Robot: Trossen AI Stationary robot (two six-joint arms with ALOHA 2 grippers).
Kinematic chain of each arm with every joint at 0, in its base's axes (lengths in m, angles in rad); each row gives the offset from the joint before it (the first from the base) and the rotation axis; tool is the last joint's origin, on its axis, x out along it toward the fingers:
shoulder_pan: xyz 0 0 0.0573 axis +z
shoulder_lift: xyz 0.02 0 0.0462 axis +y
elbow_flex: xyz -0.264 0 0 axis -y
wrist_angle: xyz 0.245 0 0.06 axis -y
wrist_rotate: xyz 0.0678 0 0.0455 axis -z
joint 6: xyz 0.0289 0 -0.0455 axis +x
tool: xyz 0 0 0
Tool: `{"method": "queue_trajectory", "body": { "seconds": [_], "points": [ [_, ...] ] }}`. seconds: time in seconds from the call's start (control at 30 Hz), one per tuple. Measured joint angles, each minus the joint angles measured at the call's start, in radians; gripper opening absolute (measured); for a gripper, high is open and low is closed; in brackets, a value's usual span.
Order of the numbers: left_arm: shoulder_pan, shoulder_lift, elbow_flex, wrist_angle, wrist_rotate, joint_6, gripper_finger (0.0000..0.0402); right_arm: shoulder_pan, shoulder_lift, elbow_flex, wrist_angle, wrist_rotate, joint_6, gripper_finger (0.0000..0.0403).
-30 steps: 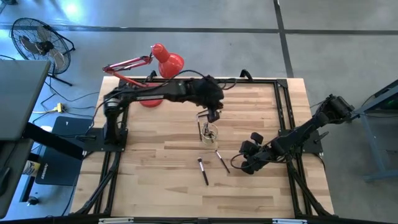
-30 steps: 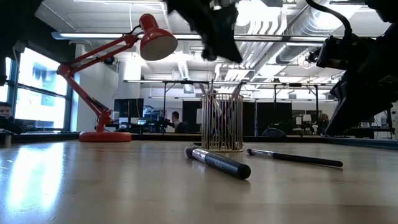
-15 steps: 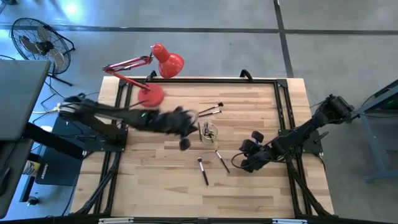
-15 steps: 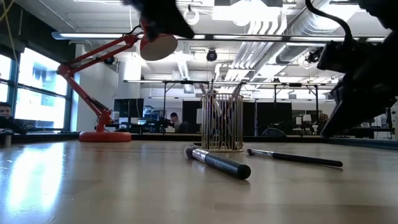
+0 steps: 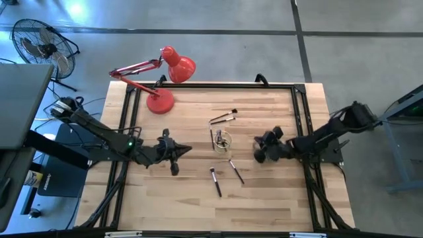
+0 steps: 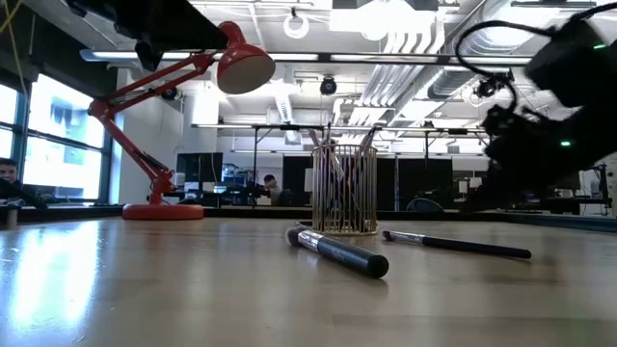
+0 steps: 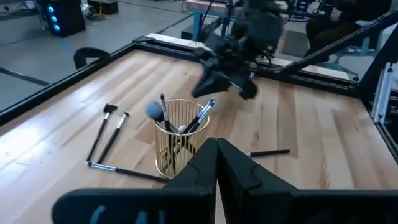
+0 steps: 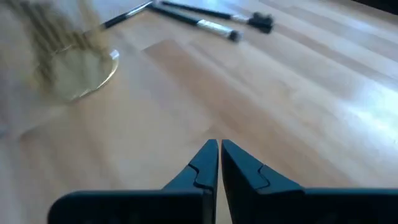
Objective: Put items in baskets/containers
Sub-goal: Put the eyeshadow brush into the wire organizer
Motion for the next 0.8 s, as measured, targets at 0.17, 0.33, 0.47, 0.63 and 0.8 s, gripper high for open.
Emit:
{"method": "queue_trajectory", "body": {
  "seconds": [0.17, 0.33, 0.47, 0.63, 0.8],
  "points": [
    [0.001, 0.0, 0.0, 0.001, 0.007, 0.0, 0.0001, -0.252, 0.0, 0.004, 0.088, -0.236, -0.171, 0.0034],
    [0.001, 0.0, 0.0, 0.0, 0.01, 0.003, 0.0001, -0.459, 0.0, 0.034, 0.087, -0.504, -0.338, 0.0066],
    [0.001, 0.0, 0.0, 0.0, 0.029, 0.03, 0.0001, -0.563, 0.005, 0.064, 0.085, -0.609, -0.448, 0.0088],
    [0.001, 0.0, 0.0, 0.0, 0.029, 0.037, 0.0001, -0.62, 0.102, 0.146, 0.085, -0.673, -0.569, 0.0096],
    [0.001, 0.0, 0.0, 0.0, 0.031, 0.036, 0.0001, -0.651, 0.292, 0.262, 0.091, -0.769, -0.654, 0.0093]
  ]
}}
